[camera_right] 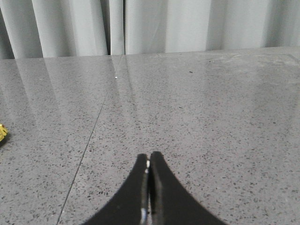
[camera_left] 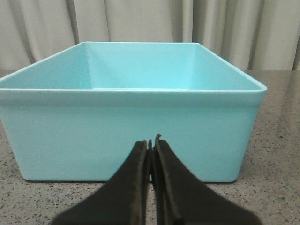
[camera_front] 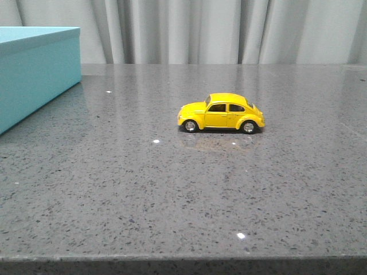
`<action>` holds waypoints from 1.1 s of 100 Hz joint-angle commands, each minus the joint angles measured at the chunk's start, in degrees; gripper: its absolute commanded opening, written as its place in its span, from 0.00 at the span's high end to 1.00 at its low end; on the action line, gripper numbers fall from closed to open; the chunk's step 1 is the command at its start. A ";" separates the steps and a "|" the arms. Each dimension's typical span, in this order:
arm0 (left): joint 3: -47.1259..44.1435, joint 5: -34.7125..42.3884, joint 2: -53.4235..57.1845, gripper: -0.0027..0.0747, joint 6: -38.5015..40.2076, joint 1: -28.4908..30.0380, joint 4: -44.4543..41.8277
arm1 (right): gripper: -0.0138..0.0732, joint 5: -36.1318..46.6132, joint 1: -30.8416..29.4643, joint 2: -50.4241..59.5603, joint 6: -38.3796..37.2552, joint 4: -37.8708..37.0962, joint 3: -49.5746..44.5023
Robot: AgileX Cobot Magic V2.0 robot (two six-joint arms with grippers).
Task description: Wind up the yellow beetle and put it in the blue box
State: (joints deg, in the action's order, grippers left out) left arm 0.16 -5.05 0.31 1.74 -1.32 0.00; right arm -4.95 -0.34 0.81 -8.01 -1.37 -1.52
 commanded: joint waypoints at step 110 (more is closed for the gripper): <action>-1.16 7.50 1.68 0.99 0.34 -0.32 0.36 | 0.91 8.29 -0.03 0.90 0.71 0.15 1.26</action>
State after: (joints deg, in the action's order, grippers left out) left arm 0.16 -2.32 0.31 1.74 -1.32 0.00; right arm -3.49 -0.34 0.81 -8.01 -1.37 -1.52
